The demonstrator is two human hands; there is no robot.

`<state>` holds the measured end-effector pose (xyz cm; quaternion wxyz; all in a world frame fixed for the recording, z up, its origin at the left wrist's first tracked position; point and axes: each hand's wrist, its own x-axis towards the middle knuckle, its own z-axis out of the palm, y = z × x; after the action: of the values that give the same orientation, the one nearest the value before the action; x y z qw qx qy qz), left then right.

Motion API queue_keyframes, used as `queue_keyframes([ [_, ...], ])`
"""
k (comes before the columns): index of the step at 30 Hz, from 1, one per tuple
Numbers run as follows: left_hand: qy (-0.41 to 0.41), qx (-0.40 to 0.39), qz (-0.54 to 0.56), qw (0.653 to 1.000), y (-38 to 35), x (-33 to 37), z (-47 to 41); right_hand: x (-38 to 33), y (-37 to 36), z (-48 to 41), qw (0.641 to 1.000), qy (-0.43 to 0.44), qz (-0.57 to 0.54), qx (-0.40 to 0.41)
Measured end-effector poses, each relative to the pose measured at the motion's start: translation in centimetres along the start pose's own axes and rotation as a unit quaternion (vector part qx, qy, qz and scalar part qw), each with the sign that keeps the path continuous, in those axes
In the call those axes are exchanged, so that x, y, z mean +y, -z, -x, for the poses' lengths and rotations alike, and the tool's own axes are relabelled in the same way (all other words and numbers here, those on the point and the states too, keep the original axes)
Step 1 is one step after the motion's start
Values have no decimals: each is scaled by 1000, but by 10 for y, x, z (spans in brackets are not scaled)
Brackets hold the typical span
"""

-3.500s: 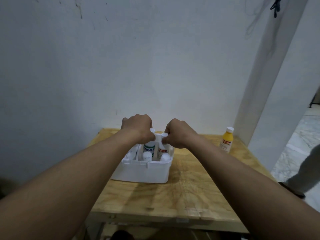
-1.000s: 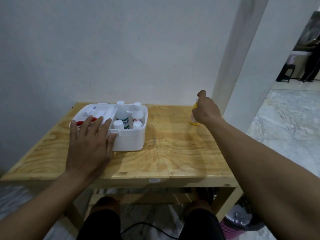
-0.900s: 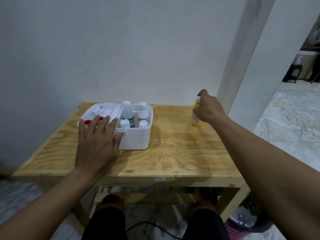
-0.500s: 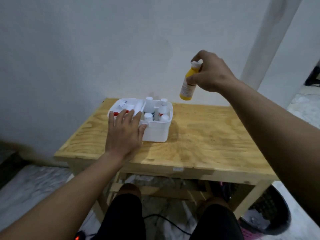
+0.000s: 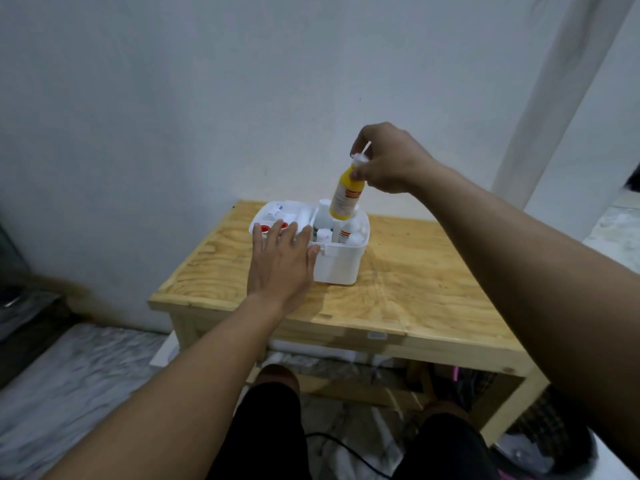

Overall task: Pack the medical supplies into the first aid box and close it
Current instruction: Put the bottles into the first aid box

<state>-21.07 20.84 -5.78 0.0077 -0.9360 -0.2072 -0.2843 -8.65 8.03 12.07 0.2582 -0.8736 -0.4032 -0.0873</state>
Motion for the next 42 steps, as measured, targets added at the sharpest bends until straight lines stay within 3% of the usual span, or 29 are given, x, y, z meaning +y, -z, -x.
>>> queue_keyframes([
  [20, 0, 4, 6, 1000, 1, -1, 1, 6, -53, -12, 990, -22, 75, -114],
  [38, -8, 26, -6, 1000, -1, -5, 0, 15, -75, -8, 987, -38, 71, -142],
  [42, -6, 61, 22, 998, 4, -6, -2, 12, -63, -7, 989, -37, 68, -130],
])
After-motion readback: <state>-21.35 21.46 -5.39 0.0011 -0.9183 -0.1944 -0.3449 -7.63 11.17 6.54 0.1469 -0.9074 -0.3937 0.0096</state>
